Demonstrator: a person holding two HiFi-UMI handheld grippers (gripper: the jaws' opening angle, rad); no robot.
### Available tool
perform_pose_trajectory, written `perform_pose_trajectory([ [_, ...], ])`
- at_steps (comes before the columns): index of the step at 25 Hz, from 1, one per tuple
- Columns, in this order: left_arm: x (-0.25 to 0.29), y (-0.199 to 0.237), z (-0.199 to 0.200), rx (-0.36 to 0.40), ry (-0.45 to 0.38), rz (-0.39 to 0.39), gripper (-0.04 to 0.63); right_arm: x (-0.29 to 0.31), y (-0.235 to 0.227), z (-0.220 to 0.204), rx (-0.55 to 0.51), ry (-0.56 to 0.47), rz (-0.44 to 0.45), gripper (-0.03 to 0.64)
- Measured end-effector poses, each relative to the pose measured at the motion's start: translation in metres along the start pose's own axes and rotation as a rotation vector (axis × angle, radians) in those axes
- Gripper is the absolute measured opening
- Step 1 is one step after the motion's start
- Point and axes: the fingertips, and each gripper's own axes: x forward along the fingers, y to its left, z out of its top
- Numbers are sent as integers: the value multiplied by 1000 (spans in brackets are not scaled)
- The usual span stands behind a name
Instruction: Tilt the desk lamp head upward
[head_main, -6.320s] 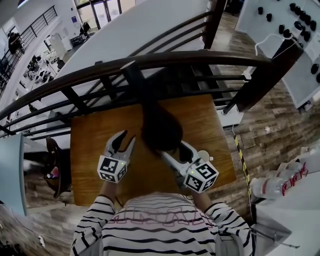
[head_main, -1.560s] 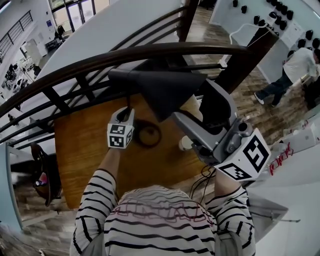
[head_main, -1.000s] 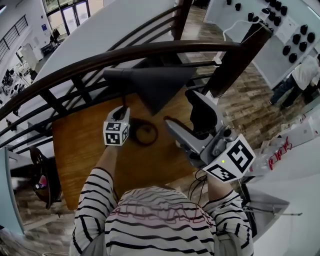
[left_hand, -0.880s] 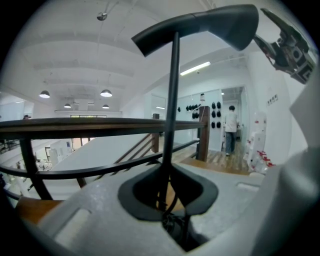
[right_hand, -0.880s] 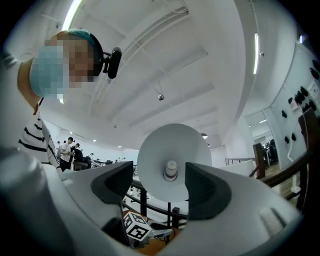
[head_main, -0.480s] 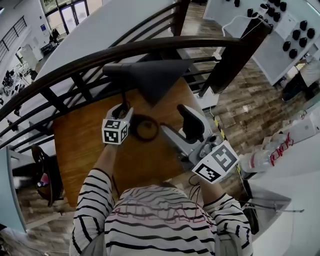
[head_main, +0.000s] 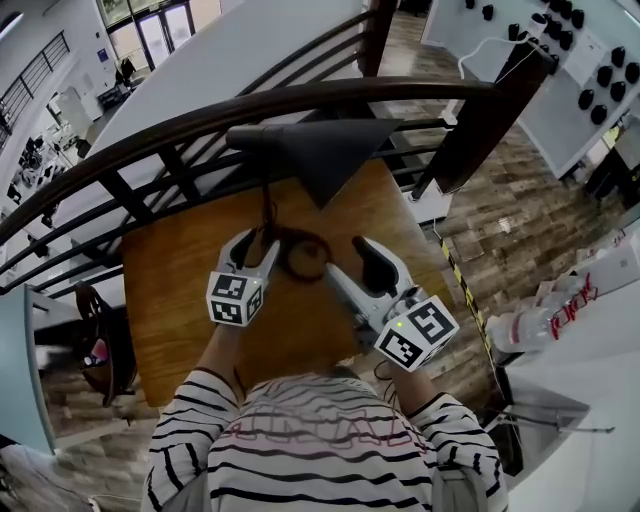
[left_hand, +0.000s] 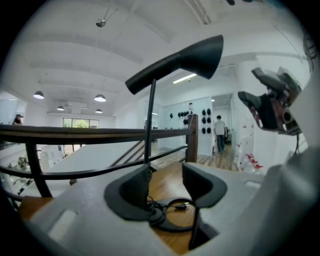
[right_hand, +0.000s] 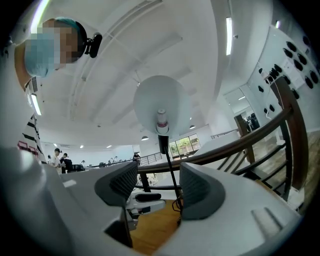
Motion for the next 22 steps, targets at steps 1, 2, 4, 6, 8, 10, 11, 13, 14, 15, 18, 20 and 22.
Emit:
perform_pose_trajectory([
  [1,-7,-4,2,-6,-10,0,204,-1,0,-3,4,4,-9,261],
  [2,-14,-8,3,-12,-19,1,204,-3,0,-7,8,9,-17,259],
  [4,-28,-13,3,-21,-28,0,204,-6,1,-15,14,21,-32,254],
  [6,-41,-17,1,-22,-35,-4,204,-8,2,-26,21,33,-49,243],
  [8,-54,-19,0,-19,-37,-9,204,-9,5,-38,34,49,-69,232],
  [10,-66,-22,-4,-20,-35,-9,198,-12,9,-49,48,64,-85,226],
  [11,-72,-24,-7,-22,-31,-9,186,-15,11,-54,55,72,-92,224],
  [13,-83,-31,-12,-27,-23,-18,176,-21,15,-62,68,83,-108,215],
  [14,-87,-34,-14,-28,-18,-25,172,-24,16,-66,72,88,-116,210],
  [15,-92,-38,-17,-29,-13,-32,169,-26,18,-70,76,93,-125,206],
  [18,-108,-46,-25,-32,-3,-48,155,-34,24,-82,85,107,-149,191],
  [20,-119,-50,-30,-36,1,-55,143,-39,30,-89,89,114,-161,177],
  [22,-130,-52,-34,-39,4,-58,129,-42,35,-95,93,118,-172,160],
])
